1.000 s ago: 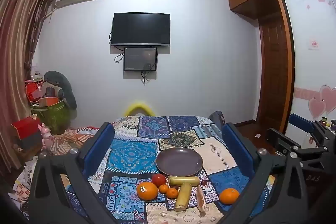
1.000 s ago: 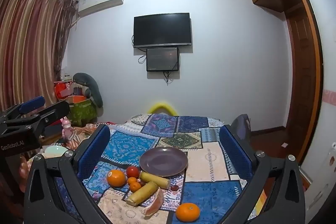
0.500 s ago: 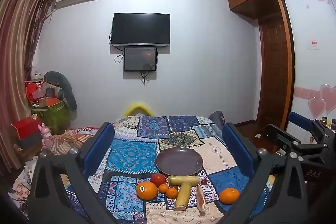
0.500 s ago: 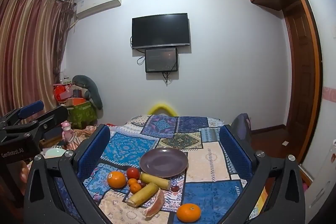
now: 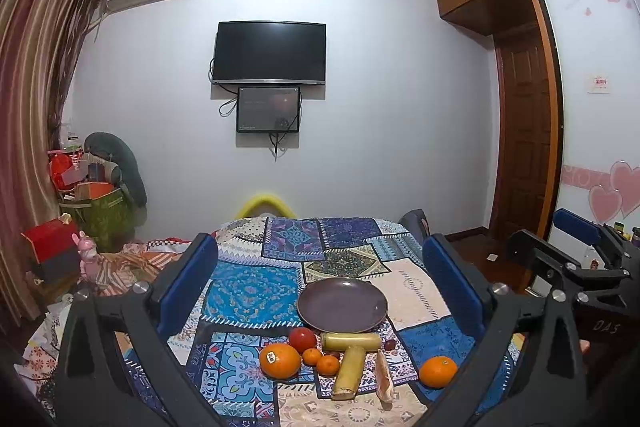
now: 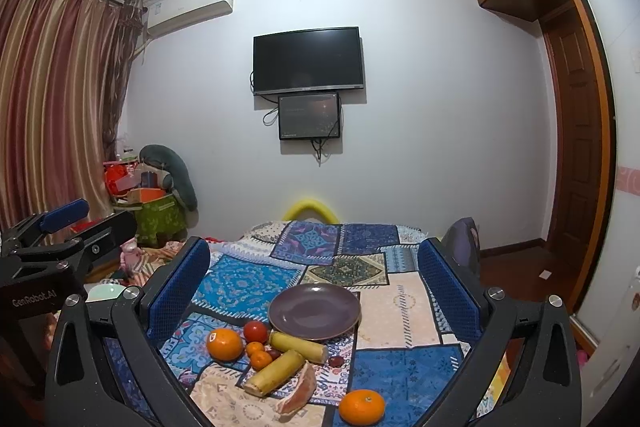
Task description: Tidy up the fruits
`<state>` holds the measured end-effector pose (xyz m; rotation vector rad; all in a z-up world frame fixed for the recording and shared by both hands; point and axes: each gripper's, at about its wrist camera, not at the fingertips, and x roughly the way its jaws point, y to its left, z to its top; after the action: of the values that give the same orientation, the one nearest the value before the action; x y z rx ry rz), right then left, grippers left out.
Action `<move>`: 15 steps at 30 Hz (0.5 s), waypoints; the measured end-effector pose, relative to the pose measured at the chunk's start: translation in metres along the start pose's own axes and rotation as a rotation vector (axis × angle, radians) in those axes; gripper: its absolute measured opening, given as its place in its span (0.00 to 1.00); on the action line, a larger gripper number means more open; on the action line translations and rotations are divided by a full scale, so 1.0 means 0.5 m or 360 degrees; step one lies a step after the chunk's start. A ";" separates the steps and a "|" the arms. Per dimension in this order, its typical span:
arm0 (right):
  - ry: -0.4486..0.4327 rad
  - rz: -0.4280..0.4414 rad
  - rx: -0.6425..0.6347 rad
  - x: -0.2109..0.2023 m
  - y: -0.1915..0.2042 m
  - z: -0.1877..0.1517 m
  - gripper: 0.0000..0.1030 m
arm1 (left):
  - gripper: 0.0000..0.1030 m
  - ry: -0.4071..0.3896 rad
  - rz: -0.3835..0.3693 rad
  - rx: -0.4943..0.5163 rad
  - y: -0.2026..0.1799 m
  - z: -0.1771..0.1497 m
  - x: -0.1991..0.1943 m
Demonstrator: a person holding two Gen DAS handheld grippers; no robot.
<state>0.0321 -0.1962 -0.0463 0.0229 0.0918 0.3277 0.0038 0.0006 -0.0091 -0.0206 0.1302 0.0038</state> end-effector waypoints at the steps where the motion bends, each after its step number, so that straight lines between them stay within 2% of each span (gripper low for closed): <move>1: -0.0001 -0.0002 0.0000 0.000 0.000 0.000 1.00 | 1.00 0.0000 -0.0001 -0.0001 0.000 0.000 0.000; 15: 0.0004 0.0005 0.0027 0.002 -0.006 0.001 1.00 | 1.00 0.0004 -0.0002 0.0005 -0.004 0.000 0.002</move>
<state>0.0342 -0.1986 -0.0461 0.0394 0.0971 0.3298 0.0050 -0.0012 -0.0094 -0.0178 0.1324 0.0023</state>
